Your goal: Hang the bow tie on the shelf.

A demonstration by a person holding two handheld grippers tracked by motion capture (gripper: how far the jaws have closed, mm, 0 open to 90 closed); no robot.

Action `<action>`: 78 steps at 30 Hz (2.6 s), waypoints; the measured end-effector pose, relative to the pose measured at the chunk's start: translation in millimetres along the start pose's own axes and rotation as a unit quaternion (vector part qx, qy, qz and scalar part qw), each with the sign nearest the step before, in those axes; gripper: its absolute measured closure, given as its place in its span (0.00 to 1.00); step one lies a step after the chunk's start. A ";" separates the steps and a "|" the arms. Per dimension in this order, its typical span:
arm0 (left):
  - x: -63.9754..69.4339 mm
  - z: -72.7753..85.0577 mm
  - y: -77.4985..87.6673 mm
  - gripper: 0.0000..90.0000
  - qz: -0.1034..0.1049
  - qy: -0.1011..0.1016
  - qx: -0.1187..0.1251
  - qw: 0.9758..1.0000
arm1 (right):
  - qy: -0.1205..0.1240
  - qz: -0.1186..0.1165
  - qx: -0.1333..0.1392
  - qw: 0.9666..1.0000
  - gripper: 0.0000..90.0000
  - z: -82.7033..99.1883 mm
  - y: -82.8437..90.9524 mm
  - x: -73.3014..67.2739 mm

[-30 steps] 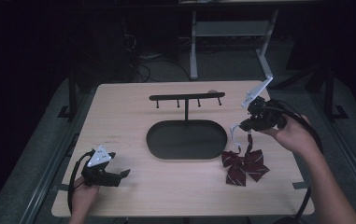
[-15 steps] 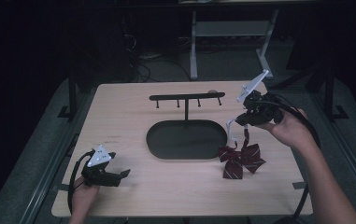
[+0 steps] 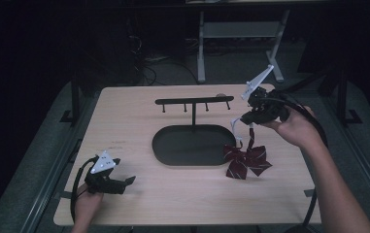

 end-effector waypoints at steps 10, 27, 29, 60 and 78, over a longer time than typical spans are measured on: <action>0.1 -0.1 0.1 0.15 0.001 0.000 0.000 1.000 | -0.004 0.004 0.000 1.000 0.95 -12.3 5.2 8.1; 0.6 -0.1 0.6 0.15 0.002 -0.001 -0.001 1.000 | -0.003 0.017 0.002 1.000 0.95 -36.2 19.4 16.6; 0.5 -0.2 0.5 0.15 0.002 -0.001 0.000 1.000 | -0.005 0.017 0.000 1.000 0.95 -38.4 19.3 19.4; 2.9 -1.9 -0.8 0.15 0.005 -0.006 0.001 1.000 | -0.094 -0.003 -0.036 0.995 0.95 -45.3 -39.1 66.5; 2.8 -2.0 -1.5 0.15 0.007 -0.005 0.000 1.000 | -0.093 -0.008 -0.039 0.995 0.90 -42.7 -47.6 67.0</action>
Point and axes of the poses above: each handheld gripper's, and its own axes: y roughly backward along the jaws, z roughly out of its underside, x roughly to its right, the point moved 9 cm from there along -y, roughly forward along the jaws, and after that the axes turned 15 degrees about -x, right-handed, at the moved point
